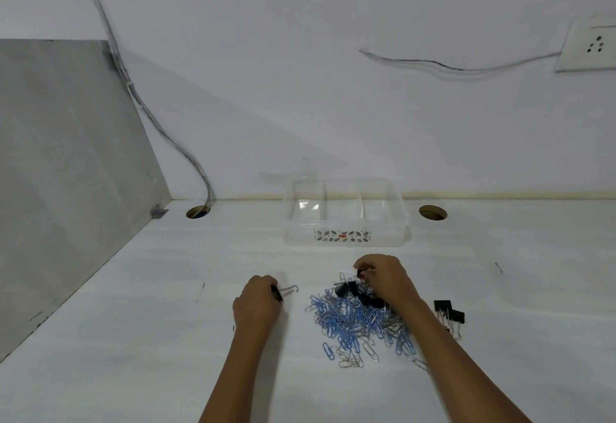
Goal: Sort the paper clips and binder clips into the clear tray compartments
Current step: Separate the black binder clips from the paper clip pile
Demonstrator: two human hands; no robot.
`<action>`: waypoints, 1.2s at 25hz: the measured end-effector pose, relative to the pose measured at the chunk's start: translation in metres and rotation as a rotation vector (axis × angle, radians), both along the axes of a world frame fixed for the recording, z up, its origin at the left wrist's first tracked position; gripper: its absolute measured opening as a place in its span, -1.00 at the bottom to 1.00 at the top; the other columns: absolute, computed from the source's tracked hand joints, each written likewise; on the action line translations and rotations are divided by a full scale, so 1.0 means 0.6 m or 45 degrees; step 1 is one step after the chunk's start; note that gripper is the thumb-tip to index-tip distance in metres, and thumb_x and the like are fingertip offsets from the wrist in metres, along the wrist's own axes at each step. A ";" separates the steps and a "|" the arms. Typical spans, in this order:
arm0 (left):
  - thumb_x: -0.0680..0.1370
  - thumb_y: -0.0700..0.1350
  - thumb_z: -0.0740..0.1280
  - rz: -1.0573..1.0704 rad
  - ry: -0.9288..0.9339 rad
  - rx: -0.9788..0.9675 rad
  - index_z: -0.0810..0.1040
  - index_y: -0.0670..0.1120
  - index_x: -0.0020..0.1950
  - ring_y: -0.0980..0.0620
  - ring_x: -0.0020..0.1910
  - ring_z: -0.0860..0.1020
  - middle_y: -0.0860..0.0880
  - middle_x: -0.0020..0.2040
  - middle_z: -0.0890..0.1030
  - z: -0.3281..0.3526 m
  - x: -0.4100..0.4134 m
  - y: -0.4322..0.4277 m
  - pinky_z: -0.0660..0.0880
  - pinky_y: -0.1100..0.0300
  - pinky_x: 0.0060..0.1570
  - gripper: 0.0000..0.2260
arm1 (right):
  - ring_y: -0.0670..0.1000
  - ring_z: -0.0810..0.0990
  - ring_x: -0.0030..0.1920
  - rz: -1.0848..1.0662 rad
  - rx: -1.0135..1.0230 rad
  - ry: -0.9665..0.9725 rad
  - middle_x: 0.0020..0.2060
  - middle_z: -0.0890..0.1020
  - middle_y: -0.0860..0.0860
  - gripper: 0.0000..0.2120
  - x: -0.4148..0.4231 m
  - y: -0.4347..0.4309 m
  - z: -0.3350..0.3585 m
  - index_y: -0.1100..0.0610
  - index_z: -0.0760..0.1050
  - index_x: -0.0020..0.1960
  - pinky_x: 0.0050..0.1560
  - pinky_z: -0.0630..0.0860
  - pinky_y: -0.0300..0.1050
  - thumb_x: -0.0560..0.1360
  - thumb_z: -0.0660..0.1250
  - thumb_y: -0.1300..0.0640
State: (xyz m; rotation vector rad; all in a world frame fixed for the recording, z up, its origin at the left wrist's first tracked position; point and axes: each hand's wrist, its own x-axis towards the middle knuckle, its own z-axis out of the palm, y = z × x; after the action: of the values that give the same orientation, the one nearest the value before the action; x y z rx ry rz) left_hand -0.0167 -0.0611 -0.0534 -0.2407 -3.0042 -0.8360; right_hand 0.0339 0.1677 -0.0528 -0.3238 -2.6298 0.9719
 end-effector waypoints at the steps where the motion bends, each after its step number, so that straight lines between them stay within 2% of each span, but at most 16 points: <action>1: 0.43 -0.30 0.21 0.041 -0.044 -0.025 0.55 -0.10 -0.05 -0.14 0.07 0.51 -0.13 0.09 0.54 0.004 0.000 -0.001 0.39 0.08 0.00 -0.80 | 0.04 0.62 -0.10 -0.023 -0.066 0.051 -0.08 0.68 0.16 -0.77 0.003 0.001 0.000 0.22 0.61 -0.05 0.01 0.56 -0.10 0.41 0.27 0.44; 3: 0.41 -0.31 0.19 0.078 -0.070 -0.014 0.52 -0.05 -0.02 -0.13 0.14 0.48 -0.12 0.15 0.50 0.006 0.002 0.006 0.36 -0.02 0.17 -0.75 | -0.01 0.59 -0.21 -0.077 -0.127 0.167 -0.17 0.68 0.19 -0.81 0.014 0.007 0.002 0.27 0.61 -0.11 -0.16 0.51 -0.39 0.39 0.29 0.46; 5: 0.40 -0.32 0.23 0.037 0.006 0.081 0.49 -0.10 0.17 -0.11 0.24 0.44 -0.12 0.24 0.46 -0.001 0.008 0.024 0.26 -0.14 0.33 -0.63 | -0.06 0.57 -0.26 -0.110 -0.146 0.237 -0.22 0.67 0.18 -0.83 0.028 0.014 0.006 0.27 0.61 -0.15 -0.26 0.46 -0.52 0.39 0.31 0.46; 7: 0.39 -0.30 0.29 -0.136 0.095 0.247 0.47 -0.14 0.21 -0.09 0.21 0.46 -0.12 0.25 0.46 -0.007 0.021 0.056 0.30 -0.08 0.32 -0.62 | -0.08 0.57 -0.27 -0.153 -0.216 0.306 -0.23 0.67 0.16 -0.84 0.043 0.021 0.008 0.27 0.61 -0.14 -0.27 0.43 -0.57 0.39 0.32 0.46; 9: 0.44 -0.19 0.33 -0.271 0.075 0.341 0.49 -0.15 0.18 -0.06 0.16 0.48 -0.12 0.21 0.49 -0.009 0.035 0.094 0.38 0.08 0.23 -0.69 | -0.04 0.60 -0.26 -0.245 -0.308 0.394 -0.22 0.66 0.11 -0.84 0.060 0.034 0.013 0.25 0.61 -0.13 -0.26 0.43 -0.58 0.39 0.33 0.45; 10: 0.47 -0.13 0.33 -0.296 0.045 0.333 0.51 -0.15 0.16 -0.05 0.16 0.48 -0.12 0.20 0.49 -0.009 0.038 0.110 0.39 0.08 0.21 -0.72 | -0.02 0.61 -0.25 -0.300 -0.338 0.426 -0.22 0.65 0.09 -0.83 0.070 0.044 0.018 0.24 0.61 -0.13 -0.25 0.43 -0.58 0.38 0.34 0.44; 12: 0.50 -0.07 0.30 -0.296 0.000 0.223 0.54 -0.16 0.09 -0.06 0.18 0.46 -0.11 0.18 0.49 -0.014 0.042 0.136 0.37 -0.03 0.26 -0.77 | -0.04 0.61 -0.26 -0.374 -0.350 0.416 -0.23 0.65 0.07 -0.83 0.098 0.072 0.023 0.23 0.62 -0.14 -0.26 0.41 -0.60 0.38 0.34 0.45; 15: 0.52 -0.06 0.29 -0.257 0.037 0.156 0.56 -0.15 0.02 -0.09 0.25 0.40 -0.11 0.15 0.49 -0.020 0.043 0.149 0.28 -0.18 0.31 -0.81 | -0.20 0.58 -0.33 -0.362 -0.259 0.273 -0.27 0.64 0.06 -0.81 0.141 0.112 0.022 0.23 0.62 -0.20 -0.27 0.40 -0.62 0.36 0.34 0.47; 17: 0.51 -0.07 0.31 -0.231 0.082 0.182 0.57 -0.14 0.01 -0.09 0.24 0.41 -0.10 0.14 0.50 -0.023 0.044 0.152 0.27 -0.20 0.31 -0.83 | -0.18 0.58 -0.31 -0.351 -0.200 0.183 -0.29 0.64 0.06 -0.81 0.163 0.131 0.018 0.23 0.63 -0.23 -0.27 0.40 -0.62 0.35 0.34 0.48; 20: 0.49 -0.09 0.35 -0.214 0.099 0.252 0.58 -0.14 -0.04 -0.07 0.09 0.49 -0.09 0.09 0.52 -0.025 0.045 0.153 0.31 -0.17 0.29 -0.86 | -0.24 0.57 -0.33 -0.354 -0.171 0.145 -0.28 0.65 0.06 -0.84 0.172 0.143 0.010 0.22 0.64 -0.22 -0.27 0.39 -0.63 0.35 0.37 0.44; 22: 0.48 -0.11 0.36 -0.220 0.098 0.304 0.58 -0.15 -0.09 -0.06 0.01 0.51 -0.10 0.04 0.53 -0.025 0.046 0.152 0.34 -0.16 0.26 -0.88 | -0.16 0.59 -0.29 -0.356 -0.185 0.146 -0.26 0.66 0.08 -0.86 0.169 0.145 0.005 0.23 0.64 -0.19 -0.28 0.39 -0.63 0.36 0.37 0.43; 25: 0.47 -0.13 0.37 -0.232 0.120 0.342 0.57 -0.15 -0.12 -0.06 -0.02 0.50 -0.09 0.00 0.54 -0.025 0.048 0.152 0.34 -0.16 0.26 -0.91 | -0.02 0.62 -0.18 -0.327 -0.189 0.099 -0.21 0.66 0.07 -0.89 0.169 0.144 0.001 0.19 0.64 -0.12 -0.28 0.42 -0.55 0.39 0.39 0.33; 28: 0.46 -0.11 0.38 -0.223 0.185 0.387 0.57 -0.12 -0.12 -0.05 0.00 0.52 -0.07 -0.01 0.57 -0.024 0.050 0.152 0.41 -0.09 0.18 -0.91 | -0.09 0.56 -0.05 -0.203 -0.265 -0.027 -0.06 0.64 -0.02 -0.79 0.178 0.133 0.003 0.07 0.61 0.03 -0.09 0.41 -0.35 0.40 0.42 0.15; 30: 0.46 -0.10 0.38 -0.224 0.213 0.392 0.57 -0.12 -0.11 -0.05 0.02 0.52 -0.07 -0.02 0.58 -0.021 0.049 0.150 0.45 -0.01 0.09 -0.90 | -0.14 0.52 0.03 -0.020 -0.244 -0.169 0.00 0.57 -0.12 -0.64 0.185 0.127 0.003 -0.03 0.56 0.10 -0.02 0.40 -0.35 0.32 0.49 0.09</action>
State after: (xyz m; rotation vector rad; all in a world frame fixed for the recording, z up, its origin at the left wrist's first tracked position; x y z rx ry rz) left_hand 0.0129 0.0291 -0.0660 -0.5417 -2.6818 -1.2100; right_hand 0.1448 0.2437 -0.0513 -0.4680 -2.6506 1.2409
